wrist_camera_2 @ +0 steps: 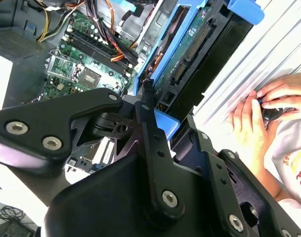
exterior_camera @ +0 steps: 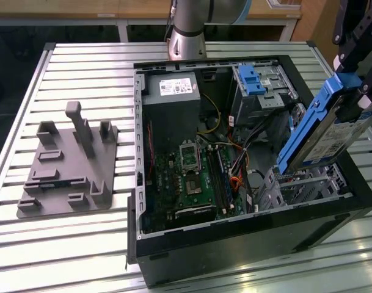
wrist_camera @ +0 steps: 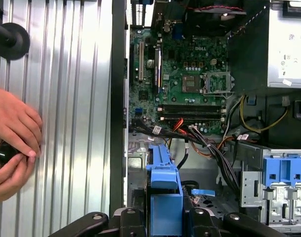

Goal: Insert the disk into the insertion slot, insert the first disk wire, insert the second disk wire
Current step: 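Insert the disk into the insertion slot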

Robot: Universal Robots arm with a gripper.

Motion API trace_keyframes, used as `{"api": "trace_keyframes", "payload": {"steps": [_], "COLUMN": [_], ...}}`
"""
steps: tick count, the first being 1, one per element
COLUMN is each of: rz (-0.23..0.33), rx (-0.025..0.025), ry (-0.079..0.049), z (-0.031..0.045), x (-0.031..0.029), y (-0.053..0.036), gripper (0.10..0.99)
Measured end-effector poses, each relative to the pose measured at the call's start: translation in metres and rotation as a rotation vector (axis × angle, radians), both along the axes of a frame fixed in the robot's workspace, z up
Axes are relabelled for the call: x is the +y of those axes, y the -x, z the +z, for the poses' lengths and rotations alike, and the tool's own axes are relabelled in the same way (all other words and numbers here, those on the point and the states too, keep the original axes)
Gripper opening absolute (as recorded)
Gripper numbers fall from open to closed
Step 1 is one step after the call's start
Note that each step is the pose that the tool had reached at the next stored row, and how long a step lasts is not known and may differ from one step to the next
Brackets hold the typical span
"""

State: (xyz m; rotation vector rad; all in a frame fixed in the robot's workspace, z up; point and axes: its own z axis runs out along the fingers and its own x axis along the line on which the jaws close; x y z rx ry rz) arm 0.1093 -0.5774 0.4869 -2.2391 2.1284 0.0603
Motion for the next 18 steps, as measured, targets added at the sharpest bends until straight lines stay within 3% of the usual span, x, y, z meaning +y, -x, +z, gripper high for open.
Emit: {"api": "trace_keyframes", "payload": {"steps": [10, 14, 18], "rz": [0.0, 0.0, 0.0], "rx": [0.0168, 0.0171, 0.0171], "ry": [0.008, 0.013, 0.013], "z": [-0.0046, -0.0072, -0.0105], "x": [0.0079, 0.0166, 0.0183], "y": [-0.0182, -0.0183, -0.0183], "gripper": [0.365, 0.365, 0.365]}}
